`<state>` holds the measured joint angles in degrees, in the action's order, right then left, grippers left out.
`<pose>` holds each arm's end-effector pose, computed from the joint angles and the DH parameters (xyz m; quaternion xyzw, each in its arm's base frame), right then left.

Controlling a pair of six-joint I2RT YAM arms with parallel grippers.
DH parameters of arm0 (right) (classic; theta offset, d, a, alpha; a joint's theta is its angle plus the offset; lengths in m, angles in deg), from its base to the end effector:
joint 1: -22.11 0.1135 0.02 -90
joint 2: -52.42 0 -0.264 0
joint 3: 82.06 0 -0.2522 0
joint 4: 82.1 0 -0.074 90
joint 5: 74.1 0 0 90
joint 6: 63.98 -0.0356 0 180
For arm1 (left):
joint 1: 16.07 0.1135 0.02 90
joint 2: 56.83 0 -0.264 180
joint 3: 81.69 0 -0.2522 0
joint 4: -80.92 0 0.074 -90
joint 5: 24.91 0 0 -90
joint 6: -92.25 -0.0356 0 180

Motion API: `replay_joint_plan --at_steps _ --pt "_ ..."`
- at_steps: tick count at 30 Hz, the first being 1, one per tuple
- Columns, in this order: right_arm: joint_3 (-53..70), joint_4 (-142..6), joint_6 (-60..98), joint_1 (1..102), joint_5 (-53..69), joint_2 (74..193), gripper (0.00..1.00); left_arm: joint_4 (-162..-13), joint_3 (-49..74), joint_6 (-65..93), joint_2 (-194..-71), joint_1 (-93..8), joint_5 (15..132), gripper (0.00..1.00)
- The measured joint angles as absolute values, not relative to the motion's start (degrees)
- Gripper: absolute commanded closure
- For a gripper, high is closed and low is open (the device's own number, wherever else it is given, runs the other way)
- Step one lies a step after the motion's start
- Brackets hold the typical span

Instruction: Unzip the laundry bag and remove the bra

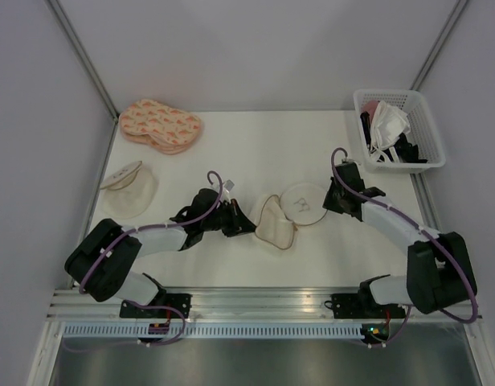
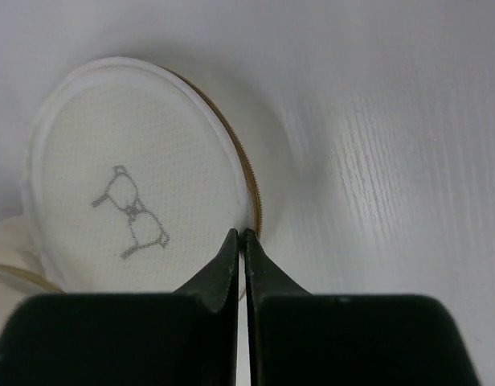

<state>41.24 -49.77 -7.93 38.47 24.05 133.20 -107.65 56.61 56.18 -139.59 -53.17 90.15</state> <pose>0.2589 0.0708 0.1802 0.1663 0.9406 0.0609 0.2898 0.2035 -0.1728 0.1527 -0.0220 0.8619 -0.4683 0.1934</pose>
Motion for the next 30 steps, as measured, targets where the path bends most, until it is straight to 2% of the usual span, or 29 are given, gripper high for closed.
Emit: replay_joint_plan --at_steps 3,6,7,8,10,16,21,25,30 --pt "39.8 -46.6 -6.4 38.6 23.9 126.8 0.99 -106.6 54.6 56.2 -139.6 -53.2 90.2 0.97" --pt "35.9 -43.8 -4.3 39.1 23.8 123.2 1.0 -105.8 51.3 56.0 -139.6 -53.1 90.2 0.68" --pt "34.4 -42.6 -3.6 39.3 24.0 122.5 1.0 -105.7 49.9 55.9 -139.7 -53.0 90.3 0.5" --pt "33.1 -41.8 -2.8 39.5 24.2 122.0 1.0 -105.7 48.2 56.0 -139.7 -53.0 90.4 0.42" --pt "31.3 -40.3 -1.8 39.6 25.0 121.5 0.99 -106.1 45.6 56.4 -139.7 -52.8 90.6 0.33" --pt "27.5 -35.7 1.5 39.6 27.8 121.2 1.0 -103.1 40.0 56.7 -139.5 -51.8 88.7 0.3" --pt "23.6 -33.2 5.2 41.2 28.7 122.0 0.99 -94.7 45.0 56.9 -132.0 -51.0 80.0 0.25" --pt "20.4 -32.4 8.0 47.9 30.0 123.1 0.99 -88.7 51.8 57.3 -120.0 -50.0 74.1 0.22" --pt "18.1 -31.8 10.7 62.5 31.8 126.0 0.99 -82.1 54.7 57.5 -109.0 -49.8 69.5 0.22"
